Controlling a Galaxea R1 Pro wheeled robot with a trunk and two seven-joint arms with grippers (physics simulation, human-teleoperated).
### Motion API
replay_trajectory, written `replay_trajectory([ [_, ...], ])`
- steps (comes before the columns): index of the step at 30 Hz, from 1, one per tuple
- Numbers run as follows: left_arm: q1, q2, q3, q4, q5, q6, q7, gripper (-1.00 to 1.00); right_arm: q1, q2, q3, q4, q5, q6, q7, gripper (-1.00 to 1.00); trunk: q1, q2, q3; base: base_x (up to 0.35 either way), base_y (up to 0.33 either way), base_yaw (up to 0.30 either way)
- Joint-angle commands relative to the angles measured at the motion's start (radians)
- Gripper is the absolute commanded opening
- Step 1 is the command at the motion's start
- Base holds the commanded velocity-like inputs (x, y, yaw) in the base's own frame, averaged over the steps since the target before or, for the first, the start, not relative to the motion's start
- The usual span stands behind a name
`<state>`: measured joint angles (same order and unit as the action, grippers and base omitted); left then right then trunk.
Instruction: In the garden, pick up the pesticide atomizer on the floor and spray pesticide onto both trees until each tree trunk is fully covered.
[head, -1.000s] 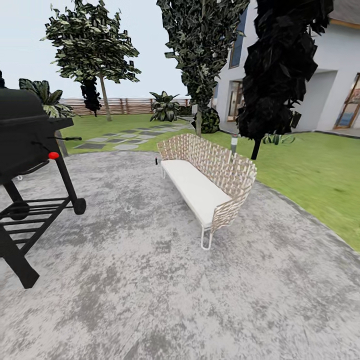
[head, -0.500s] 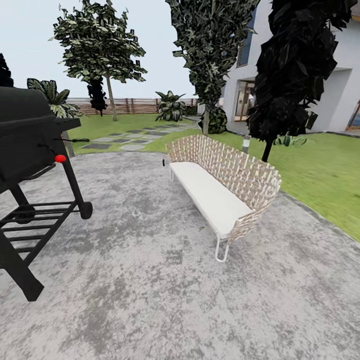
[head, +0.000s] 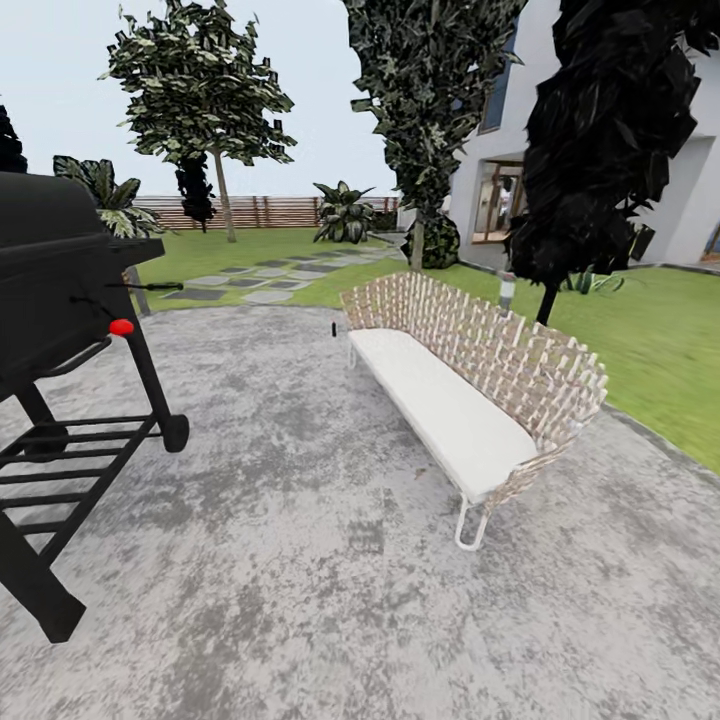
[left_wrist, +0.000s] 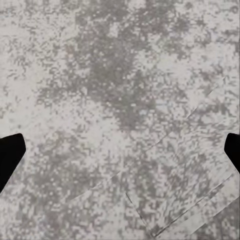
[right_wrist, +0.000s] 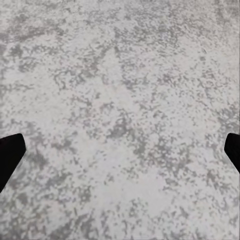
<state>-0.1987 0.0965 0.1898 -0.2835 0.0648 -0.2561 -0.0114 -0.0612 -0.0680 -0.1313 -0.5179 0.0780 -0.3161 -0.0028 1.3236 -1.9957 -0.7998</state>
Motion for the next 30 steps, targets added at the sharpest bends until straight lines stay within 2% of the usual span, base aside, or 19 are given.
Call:
replay_trajectory([
  [1,-0.001,0.000,-0.001,0.001,0.007,-0.003,-0.001,1.00,0.000,0.001,-0.004,0.000,0.008,-0.003,0.000,1.00,0.000,0.000,-0.001,0.312,0.128,0.084],
  [21,-0.001,0.000,-0.001,0.001,0.006,-0.003,-0.001,1.00,-0.002,0.002,-0.004,0.001,0.007,-0.003,0.000,1.00,0.000,0.000,-0.001,0.333,0.034,0.261],
  [30,-0.001,0.000,-0.001,0.001,0.006,-0.003,-0.001,1.00,-0.001,0.002,-0.004,-0.001,0.006,-0.003,0.002,1.00,0.000,0.000,-0.001,0.337,0.000,0.048],
])
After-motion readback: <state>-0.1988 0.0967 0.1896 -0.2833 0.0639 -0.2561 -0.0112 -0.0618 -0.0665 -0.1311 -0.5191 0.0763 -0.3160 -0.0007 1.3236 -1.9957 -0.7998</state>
